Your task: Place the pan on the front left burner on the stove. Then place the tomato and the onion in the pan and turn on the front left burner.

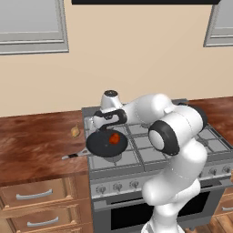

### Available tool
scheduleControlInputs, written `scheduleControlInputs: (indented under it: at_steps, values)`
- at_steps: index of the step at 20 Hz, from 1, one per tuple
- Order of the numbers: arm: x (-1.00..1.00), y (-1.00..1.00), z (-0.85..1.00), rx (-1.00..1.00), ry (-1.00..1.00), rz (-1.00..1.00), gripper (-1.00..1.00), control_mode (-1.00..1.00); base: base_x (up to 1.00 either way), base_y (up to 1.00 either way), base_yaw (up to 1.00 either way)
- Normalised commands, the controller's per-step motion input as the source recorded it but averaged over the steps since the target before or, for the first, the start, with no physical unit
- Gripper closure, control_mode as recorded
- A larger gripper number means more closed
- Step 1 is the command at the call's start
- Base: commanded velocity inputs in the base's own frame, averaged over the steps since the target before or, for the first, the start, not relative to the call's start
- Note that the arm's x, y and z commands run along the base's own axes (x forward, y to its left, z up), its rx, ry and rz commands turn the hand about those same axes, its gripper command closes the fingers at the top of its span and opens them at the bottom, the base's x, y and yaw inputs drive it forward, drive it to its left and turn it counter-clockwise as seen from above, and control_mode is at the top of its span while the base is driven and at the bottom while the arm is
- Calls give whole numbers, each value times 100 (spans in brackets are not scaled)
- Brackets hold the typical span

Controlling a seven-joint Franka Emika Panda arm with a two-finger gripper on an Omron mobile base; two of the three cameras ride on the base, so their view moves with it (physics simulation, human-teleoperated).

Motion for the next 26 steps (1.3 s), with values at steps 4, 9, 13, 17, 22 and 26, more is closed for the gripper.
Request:
scheduleControlInputs:
  at_steps: [4,9,13,17,22,26]
  values:
    - [17,39,0,0,0,0,-100,-100,0,0,0]
    - [13,30,0,0,0,0,-100,-100,0,0,0]
    - [12,28,0,1,0,0,-100,-100,0,0,0]
    - [18,23,0,1,0,0,-100,-100,0,0,0]
    - [18,26,0,1,0,0,-100,-100,0,0,0]
    - [16,29,0,1,0,0,-100,-100,0,0,0]
